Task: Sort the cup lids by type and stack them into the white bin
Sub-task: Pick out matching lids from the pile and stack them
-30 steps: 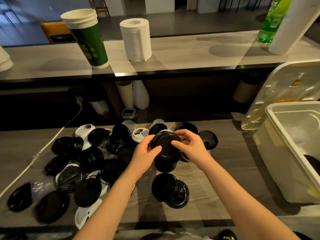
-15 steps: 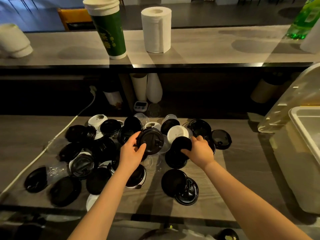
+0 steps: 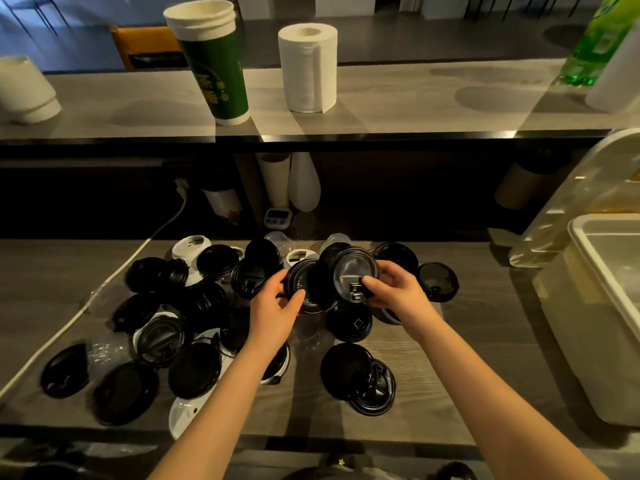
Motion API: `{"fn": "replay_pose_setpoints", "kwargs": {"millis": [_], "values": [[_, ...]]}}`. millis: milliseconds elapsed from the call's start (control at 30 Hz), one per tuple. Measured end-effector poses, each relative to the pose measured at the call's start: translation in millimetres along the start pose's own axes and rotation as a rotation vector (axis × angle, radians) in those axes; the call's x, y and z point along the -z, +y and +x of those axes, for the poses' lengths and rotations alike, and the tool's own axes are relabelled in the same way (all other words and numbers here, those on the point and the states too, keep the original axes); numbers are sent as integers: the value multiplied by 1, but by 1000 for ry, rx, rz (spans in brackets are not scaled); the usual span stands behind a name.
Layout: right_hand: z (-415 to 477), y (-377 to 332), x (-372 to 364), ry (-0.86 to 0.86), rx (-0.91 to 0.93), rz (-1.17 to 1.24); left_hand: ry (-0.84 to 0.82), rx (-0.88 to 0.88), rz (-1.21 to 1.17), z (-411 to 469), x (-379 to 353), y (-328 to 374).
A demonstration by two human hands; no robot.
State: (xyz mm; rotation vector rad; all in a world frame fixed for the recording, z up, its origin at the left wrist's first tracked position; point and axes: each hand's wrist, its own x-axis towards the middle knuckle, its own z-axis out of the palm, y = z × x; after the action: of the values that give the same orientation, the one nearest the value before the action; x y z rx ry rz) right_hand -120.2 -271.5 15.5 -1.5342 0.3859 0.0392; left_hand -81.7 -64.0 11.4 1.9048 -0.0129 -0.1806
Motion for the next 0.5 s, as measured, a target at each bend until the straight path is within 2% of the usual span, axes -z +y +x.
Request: {"fn": "replay_pose_setpoints", "kwargs": {"millis": [67,133,367,500], "values": [[-3,-8,-8,-62,29,-47,-21,-33,-57,-3,-6,9],[-3,-12,-13,-51,37,-106,-33,-54,-114,-5,-10,16],[-8,-18,-17,-85,-2,40,-149,-11,-352,-15,-12,31],[-13,-17,-20,-82,57,-102,-159,-34,-272,-21,-8,28]]}}
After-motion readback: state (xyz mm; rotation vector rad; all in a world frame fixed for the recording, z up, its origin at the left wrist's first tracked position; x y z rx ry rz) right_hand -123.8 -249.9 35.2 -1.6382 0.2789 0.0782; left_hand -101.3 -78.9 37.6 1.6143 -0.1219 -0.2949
